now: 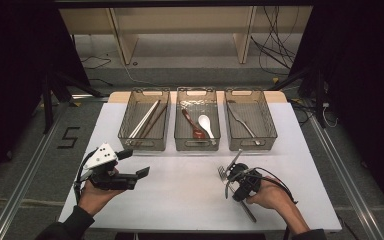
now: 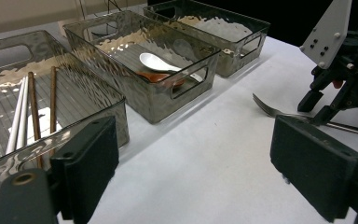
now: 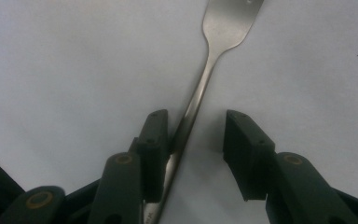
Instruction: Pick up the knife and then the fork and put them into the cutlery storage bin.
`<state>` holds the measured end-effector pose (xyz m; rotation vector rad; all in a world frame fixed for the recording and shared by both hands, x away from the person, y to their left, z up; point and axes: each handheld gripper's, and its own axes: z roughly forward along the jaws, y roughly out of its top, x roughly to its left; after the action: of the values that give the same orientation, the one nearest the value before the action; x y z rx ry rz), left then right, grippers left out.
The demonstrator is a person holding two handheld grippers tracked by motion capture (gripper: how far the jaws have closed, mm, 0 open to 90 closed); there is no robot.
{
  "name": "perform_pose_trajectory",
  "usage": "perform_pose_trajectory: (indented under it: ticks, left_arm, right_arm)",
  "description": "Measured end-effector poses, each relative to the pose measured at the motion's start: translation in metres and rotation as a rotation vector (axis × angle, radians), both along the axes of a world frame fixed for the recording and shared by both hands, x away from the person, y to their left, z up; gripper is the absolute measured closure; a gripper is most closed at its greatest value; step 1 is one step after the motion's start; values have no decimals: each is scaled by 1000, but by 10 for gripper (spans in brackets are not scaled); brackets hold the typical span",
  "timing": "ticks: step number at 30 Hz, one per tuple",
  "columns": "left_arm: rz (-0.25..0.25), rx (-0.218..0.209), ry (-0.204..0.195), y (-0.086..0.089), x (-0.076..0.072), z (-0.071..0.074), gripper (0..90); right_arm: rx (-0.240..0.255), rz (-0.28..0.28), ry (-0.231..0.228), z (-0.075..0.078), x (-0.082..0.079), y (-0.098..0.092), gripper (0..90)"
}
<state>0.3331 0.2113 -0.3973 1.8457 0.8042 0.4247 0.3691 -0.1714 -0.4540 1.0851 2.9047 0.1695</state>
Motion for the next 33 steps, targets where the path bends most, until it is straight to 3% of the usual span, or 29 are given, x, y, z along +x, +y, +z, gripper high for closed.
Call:
perform_pose_trajectory:
  ticks: [10,14,19,33]
  left_arm:
    - [1,1,-1,-1,0,0,150]
    - [1,3,-2,-1,0,0,150]
    - [0,6,-3,-1,0,0,150]
    - [2,4,-3,0,0,0,150]
  right_arm:
    - [-14,41,-7,0,0,3,768]
    - [-11,46,2,0,2,3,785]
    - [-29,93,-11,0,1,4,833]
    - [-28,125,-27,2,-1,4,850]
